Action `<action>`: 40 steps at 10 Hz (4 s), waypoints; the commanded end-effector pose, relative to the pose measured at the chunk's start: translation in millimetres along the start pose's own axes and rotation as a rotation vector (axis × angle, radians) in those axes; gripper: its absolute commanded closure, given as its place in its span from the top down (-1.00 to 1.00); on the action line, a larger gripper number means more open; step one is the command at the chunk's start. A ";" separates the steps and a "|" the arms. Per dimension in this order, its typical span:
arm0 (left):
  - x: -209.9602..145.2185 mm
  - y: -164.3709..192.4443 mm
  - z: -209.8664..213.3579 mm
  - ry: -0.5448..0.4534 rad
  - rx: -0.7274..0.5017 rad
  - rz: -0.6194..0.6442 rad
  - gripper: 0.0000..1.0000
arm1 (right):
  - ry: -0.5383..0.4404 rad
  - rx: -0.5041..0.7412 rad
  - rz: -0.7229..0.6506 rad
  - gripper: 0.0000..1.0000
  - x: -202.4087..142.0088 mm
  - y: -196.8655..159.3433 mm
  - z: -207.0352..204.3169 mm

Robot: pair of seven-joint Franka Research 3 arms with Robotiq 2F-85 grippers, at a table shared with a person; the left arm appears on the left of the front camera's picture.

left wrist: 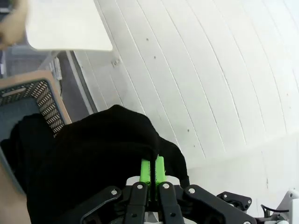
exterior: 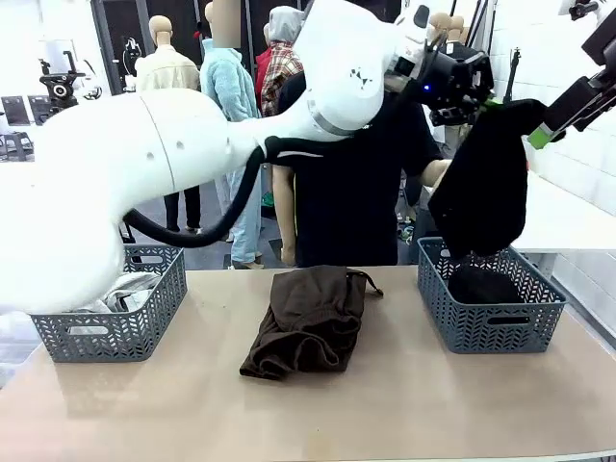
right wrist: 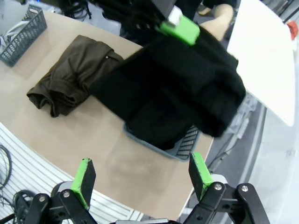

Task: Sort the tops and bottoms.
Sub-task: Sort the clothes according to human instructions.

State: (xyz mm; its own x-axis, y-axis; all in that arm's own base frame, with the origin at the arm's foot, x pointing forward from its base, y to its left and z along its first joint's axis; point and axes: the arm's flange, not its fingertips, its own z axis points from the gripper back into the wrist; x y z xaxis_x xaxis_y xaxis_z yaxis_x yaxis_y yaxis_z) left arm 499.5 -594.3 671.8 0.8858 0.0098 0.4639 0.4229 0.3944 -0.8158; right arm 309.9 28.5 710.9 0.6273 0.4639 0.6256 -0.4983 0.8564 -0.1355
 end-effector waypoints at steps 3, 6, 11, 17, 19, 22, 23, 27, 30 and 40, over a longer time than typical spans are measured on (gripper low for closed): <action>31.3 4.9 -69.8 0.098 -0.033 0.033 -1.00 | 0.010 -0.004 0.009 1.00 1.1 -1.2 -0.2; -14.3 8.7 -27.2 0.075 -0.029 -0.010 -1.00 | 0.010 -0.004 0.009 1.00 1.1 -1.2 -0.2; -15.0 10.0 -28.9 0.086 -0.010 -0.002 -1.00 | 0.010 -0.004 0.009 1.00 1.1 -1.2 -0.2; 47.2 65.1 -79.8 0.101 0.076 0.008 -1.00 | 0.010 -0.004 0.009 1.00 1.1 -1.2 -0.2; 51.2 83.1 -115.1 0.131 0.019 -0.009 -1.00 | 0.010 -0.004 0.009 1.00 1.1 -1.2 -0.2; 53.5 114.4 -169.6 0.178 0.021 0.027 -1.00 | 0.010 -0.004 0.009 1.00 1.1 -1.2 -0.2; 48.0 120.2 -183.0 0.187 0.047 0.040 -1.00 | 0.010 -0.004 0.009 1.00 1.1 -1.2 -0.2; 28.3 154.5 -242.3 0.342 0.255 0.031 -1.00 | 0.010 -0.004 0.009 1.00 1.1 -1.2 -0.2; 19.8 166.8 -263.2 0.401 0.340 0.014 -1.00 | 0.010 -0.004 0.009 1.00 1.1 -1.2 -0.2; 51.1 130.8 -212.8 0.317 0.334 0.002 0.60 | 0.010 -0.004 0.009 1.00 1.1 -1.2 -0.2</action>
State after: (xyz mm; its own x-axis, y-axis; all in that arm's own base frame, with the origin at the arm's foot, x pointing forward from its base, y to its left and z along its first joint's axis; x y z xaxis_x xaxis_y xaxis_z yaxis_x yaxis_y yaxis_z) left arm 540.0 -632.0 475.3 0.9107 -0.2533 0.3262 0.4105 0.6428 -0.6467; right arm 310.3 28.4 710.8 0.6277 0.4637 0.6253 -0.4983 0.8564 -0.1348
